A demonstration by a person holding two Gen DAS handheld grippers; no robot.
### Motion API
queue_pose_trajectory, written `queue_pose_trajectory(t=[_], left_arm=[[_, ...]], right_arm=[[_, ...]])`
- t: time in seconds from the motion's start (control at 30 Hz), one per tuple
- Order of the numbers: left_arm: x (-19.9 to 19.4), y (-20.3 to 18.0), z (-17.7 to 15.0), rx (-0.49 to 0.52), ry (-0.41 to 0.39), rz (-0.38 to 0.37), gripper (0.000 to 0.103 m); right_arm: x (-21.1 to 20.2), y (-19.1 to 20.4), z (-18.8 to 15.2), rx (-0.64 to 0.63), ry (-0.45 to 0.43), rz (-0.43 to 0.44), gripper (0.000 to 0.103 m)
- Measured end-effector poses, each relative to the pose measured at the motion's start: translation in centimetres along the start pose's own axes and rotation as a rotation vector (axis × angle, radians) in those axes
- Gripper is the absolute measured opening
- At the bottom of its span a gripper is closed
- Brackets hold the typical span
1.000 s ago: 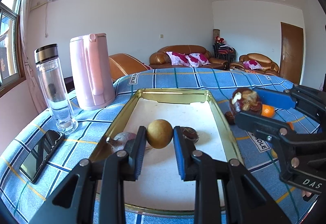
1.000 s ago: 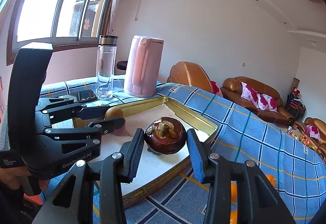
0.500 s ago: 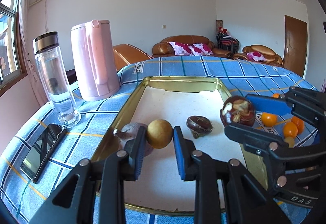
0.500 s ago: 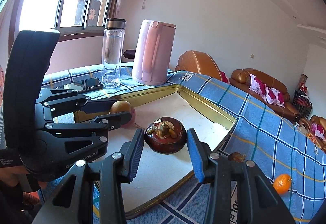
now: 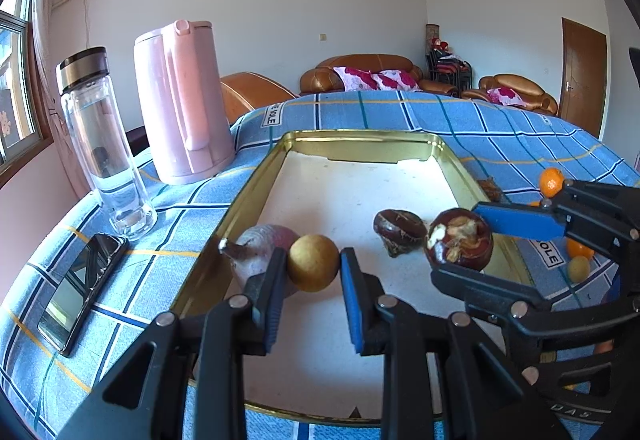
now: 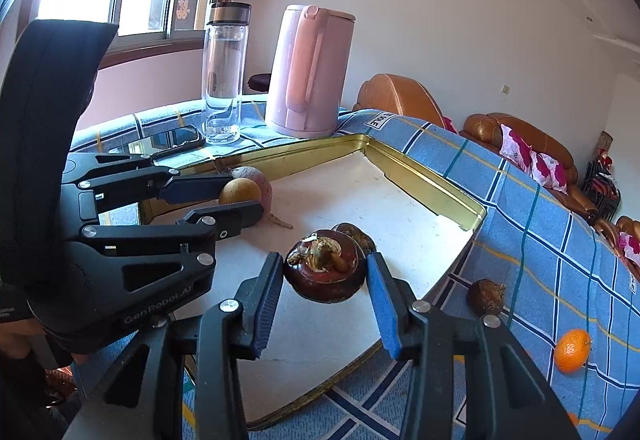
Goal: Organize fruits
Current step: 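Lower the pear-like fruit and mangosteen into the tray with both tools, then open the left tool to release the pear-like fruit while the right tool releases the mangosteen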
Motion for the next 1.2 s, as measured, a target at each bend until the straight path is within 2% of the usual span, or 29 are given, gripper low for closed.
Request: queue_pose_trajectory(t=[0.43, 1.1, 1.2], left_arm=[[0.6, -0.5, 0.1, 0.030, 0.031, -0.003, 0.029], [0.6, -0.6, 0.1, 0.046, 0.029, 0.014, 0.029], [0.3, -0.5, 0.1, 0.038, 0.020, 0.031, 0.035]], right_arm=[[1.5, -0.4, -0.3, 0.029, 0.083, 0.005, 0.045], [1.6, -0.5, -0.3, 0.033, 0.091, 0.008, 0.045], [1.6, -0.6, -0.3, 0.034, 0.091, 0.011, 0.046]])
Point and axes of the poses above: each gripper's, at about its wrist camera, not at the fingertips, and x roughly the way its jaws point, y to its left, z to its top, the point moved 2 cm from there along x, roughly the way its jaws point, and after that the axes turned 8 degrees about x, right-handed, at the moved point
